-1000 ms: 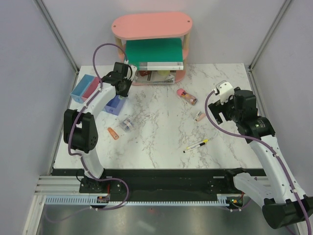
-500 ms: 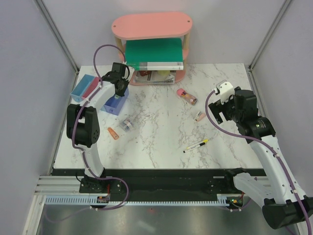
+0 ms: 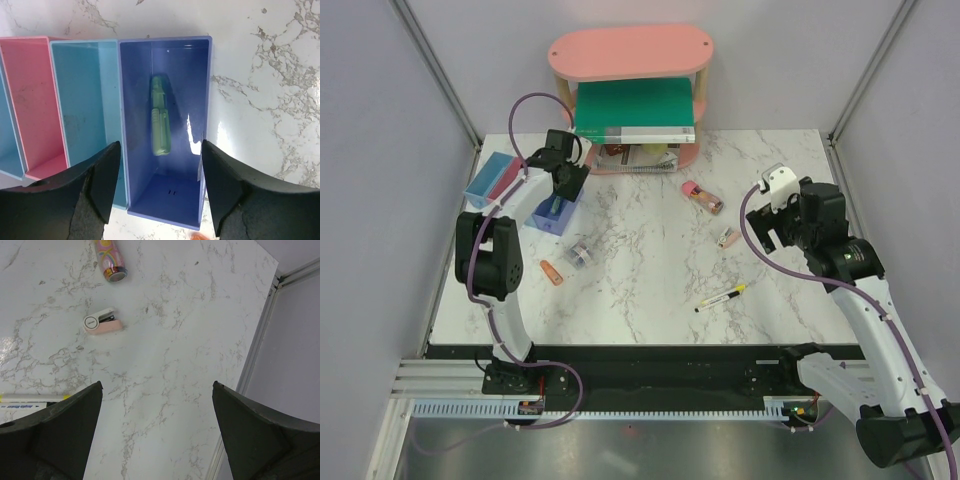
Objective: Sort the stationery into containers
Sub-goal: Place the pen in the storage box.
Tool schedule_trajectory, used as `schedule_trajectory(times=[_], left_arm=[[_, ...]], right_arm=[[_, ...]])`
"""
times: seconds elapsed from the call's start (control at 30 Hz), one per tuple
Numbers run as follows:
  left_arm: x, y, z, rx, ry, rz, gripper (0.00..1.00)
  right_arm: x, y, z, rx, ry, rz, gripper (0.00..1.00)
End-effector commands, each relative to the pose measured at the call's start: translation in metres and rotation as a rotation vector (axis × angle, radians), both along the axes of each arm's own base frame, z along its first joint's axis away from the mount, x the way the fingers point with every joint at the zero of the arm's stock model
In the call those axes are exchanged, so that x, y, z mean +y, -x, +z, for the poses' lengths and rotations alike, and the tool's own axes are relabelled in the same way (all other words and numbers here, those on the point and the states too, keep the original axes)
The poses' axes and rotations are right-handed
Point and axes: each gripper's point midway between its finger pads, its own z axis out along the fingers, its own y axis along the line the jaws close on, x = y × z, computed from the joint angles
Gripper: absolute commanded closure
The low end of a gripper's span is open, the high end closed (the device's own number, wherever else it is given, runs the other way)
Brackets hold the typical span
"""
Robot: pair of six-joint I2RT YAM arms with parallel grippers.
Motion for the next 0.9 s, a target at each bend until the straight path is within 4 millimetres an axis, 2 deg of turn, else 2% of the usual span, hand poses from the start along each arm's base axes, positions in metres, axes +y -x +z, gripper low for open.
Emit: schedule_trajectory(times=[0.0, 0.03, 0.1, 0.27, 0.6, 0.63, 0.87], left_arm=[[-0.005, -0.003, 0.024, -0.07, 0.046, -0.013, 0.27], [-0.006, -0.002, 0.036, -0.094, 0.054, -0.018, 0.27], [-0.005, 0.0, 0.042, -0.107, 0.046, -0.029, 0.27], [0.007, 0.0, 0.044, -0.127, -0.031, -0.07, 0.27], [0.008, 0.011, 0.001, -0.052, -0.072, -0.163, 0.29], [0.011, 0.007, 0.002, -0.074, -0.095, -0.167, 0.29], [0.015, 0.007, -0.014, -0.067, -0.151, -0.215, 0.3]], right_arm=[[0.008, -0.005, 0.021, -0.034, -0.039, 0.026, 0.02], [0.009, -0.006, 0.024, -0.039, -0.042, 0.032, 0.02], [0.01, -0.009, 0.026, -0.034, -0.043, 0.03, 0.02], [0.016, -0.013, 0.036, -0.049, -0.068, 0.05, 0.02], [0.014, -0.008, 0.033, -0.048, -0.064, 0.047, 0.02], [0.014, -0.007, 0.032, -0.045, -0.064, 0.046, 0.02], [0.014, -0.007, 0.029, -0.039, -0.063, 0.048, 0.02]])
